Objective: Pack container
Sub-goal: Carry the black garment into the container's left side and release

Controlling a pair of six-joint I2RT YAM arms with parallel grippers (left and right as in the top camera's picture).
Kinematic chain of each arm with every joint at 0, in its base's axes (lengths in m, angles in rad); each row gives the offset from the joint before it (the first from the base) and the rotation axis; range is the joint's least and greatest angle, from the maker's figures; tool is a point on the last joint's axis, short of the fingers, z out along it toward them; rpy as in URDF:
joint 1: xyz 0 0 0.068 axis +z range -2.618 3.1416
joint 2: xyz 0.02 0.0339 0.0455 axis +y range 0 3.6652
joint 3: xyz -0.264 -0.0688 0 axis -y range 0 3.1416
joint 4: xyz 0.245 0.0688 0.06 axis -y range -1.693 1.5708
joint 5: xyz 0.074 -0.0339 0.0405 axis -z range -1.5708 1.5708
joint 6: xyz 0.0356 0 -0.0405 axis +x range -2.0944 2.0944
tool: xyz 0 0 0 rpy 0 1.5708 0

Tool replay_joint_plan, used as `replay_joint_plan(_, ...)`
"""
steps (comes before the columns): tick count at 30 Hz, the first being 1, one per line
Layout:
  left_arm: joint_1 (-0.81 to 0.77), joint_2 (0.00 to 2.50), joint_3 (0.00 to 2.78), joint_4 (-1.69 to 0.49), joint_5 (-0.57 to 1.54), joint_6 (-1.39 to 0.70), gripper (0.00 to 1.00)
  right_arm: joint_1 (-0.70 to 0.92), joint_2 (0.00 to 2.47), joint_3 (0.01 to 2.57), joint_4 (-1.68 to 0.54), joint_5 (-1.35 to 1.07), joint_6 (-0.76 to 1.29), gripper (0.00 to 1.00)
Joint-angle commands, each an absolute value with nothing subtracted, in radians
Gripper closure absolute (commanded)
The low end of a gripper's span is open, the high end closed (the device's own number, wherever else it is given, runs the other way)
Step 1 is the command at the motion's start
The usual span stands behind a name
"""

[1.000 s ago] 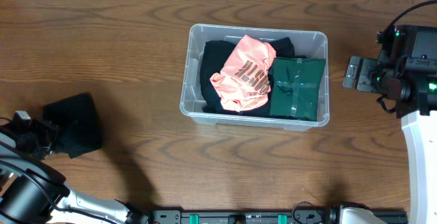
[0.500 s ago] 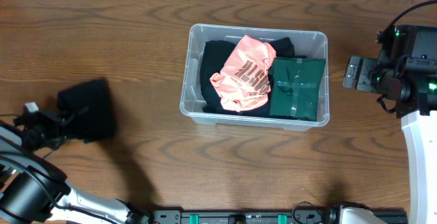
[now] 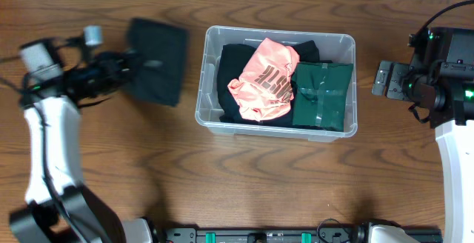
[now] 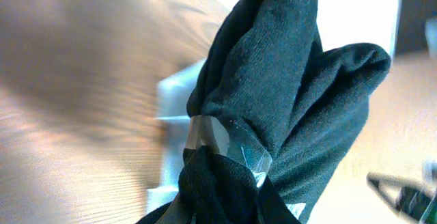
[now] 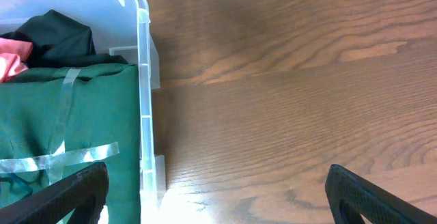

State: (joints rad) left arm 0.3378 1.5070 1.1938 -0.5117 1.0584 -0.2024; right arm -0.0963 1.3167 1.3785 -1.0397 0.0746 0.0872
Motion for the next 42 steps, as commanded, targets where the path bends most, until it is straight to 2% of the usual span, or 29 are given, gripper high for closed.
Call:
replay_joint_plan(1, 0.173, 1.433, 1.218, -0.511, 0.924, -0.199, 0.94, -0.102, 1.316, 1.378, -1.042, 0.071, 0.081, 0.01)
replay_joint_plan(6, -0.066, 1.452, 1.215, -0.513, 0.691, -0.19, 0.94, -0.102, 1.316, 1.378, -1.045, 0.071, 0.081, 0.01)
replay_joint_plan(9, -0.139, 1.497, 1.215, -0.507, 0.595, -0.257, 0.94, -0.102, 1.316, 1.378, -1.048, 0.071, 0.081, 0.01)
replay_joint_plan(14, -0.165, 1.578, 1.215, -0.444, 0.534, -0.425, 0.94, -0.102, 1.316, 1.378, -1.048, 0.07, 0.081, 0.01)
replay_joint_plan(22, -0.165, 1.663, 1.215, -0.4, 0.535, -0.579, 0.94, -0.102, 1.316, 1.378, -1.048, 0.07, 0.081, 0.01)
replay_joint_plan(23, -0.165, 1.67, 1.215, -0.408, 0.544, -0.582, 0.87, -0.102, 1.316, 1.378, -1.048, 0.07, 0.081, 0.01)
replay_joint_plan(24, -0.165, 1.673, 1.215, -0.411, 0.558, -0.58, 0.72, -0.102, 1.316, 1.378, -1.048, 0.07, 0.081, 0.01)
replay_joint_plan(26, -0.165, 1.669, 1.215, -0.413, 0.585, -0.572, 0.57, -0.102, 1.316, 1.378, -1.048, 0.07, 0.081, 0.01)
replay_joint_plan(28, -0.165, 1.647, 1.22, -0.413, 0.594, -0.57, 0.29, -0.102, 1.316, 1.378, -1.048, 0.07, 0.081, 0.01)
replay_joint_plan(31, -0.165, 1.591, 1.234, -0.406, 0.589, -0.559, 0.01, -0.102, 1.316, 1.378, -1.049, 0.07, 0.081, 0.01)
replay_joint_plan(38, -0.173, 1.439, 1.25, -0.394, 0.336, -0.499, 0.02, -0.102, 1.316, 1.378, -1.048, 0.07, 0.081, 0.01)
replay_joint_plan(42, -0.208, 1.453, 1.25, -0.403, 0.311, -0.406, 0.02, -0.102, 1.317, 1.378, -1.048, 0.064, 0.081, 0.01)
